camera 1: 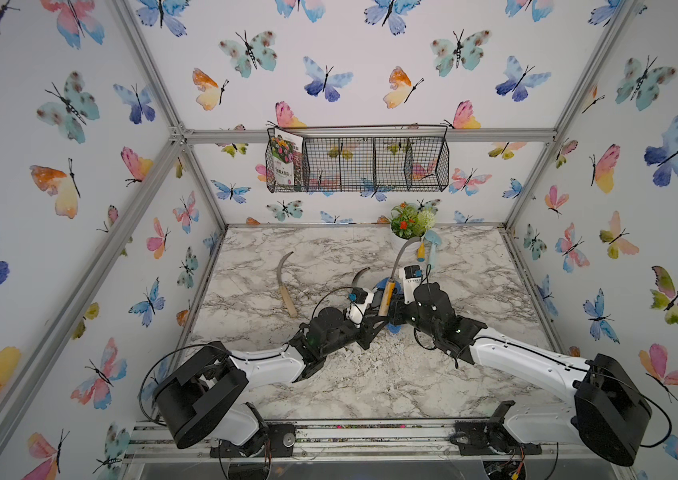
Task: Wipe small sickles with rags
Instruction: Adjust the small sickle, then wipe the small sickle.
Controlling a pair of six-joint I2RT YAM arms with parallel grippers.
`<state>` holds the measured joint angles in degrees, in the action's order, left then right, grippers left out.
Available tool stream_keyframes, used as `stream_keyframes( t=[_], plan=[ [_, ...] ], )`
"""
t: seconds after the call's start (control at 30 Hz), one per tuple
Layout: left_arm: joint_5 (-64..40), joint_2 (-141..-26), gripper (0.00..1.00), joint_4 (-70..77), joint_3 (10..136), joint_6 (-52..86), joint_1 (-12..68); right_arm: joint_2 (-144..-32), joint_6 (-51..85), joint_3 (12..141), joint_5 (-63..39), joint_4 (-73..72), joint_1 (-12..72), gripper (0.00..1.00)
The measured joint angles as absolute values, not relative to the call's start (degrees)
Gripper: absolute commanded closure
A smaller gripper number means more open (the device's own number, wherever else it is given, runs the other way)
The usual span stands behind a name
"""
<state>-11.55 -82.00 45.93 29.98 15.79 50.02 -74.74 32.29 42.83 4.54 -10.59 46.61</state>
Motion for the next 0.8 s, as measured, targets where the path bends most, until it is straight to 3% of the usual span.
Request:
stream_keyframes(
  t=[0.27, 0.53, 0.8],
  plan=[
    [-13.43, -78.72, 1.0, 46.0, 28.73, 15.66, 50.24, -70.85, 32.51, 40.71, 4.82, -11.55, 47.75, 0.98],
    [-15.33, -66.26, 1.0, 49.17, 17.96, 15.68, 49.25, -66.85, 34.02, 33.32, 1.85, -16.23, 49.25, 0.98],
    [-12.91, -59.96, 1.0, 55.09, 12.58, 15.4, 49.17, -75.92, 33.43, 34.52, -6.09, -20.18, 52.73, 0.98]
  ],
)
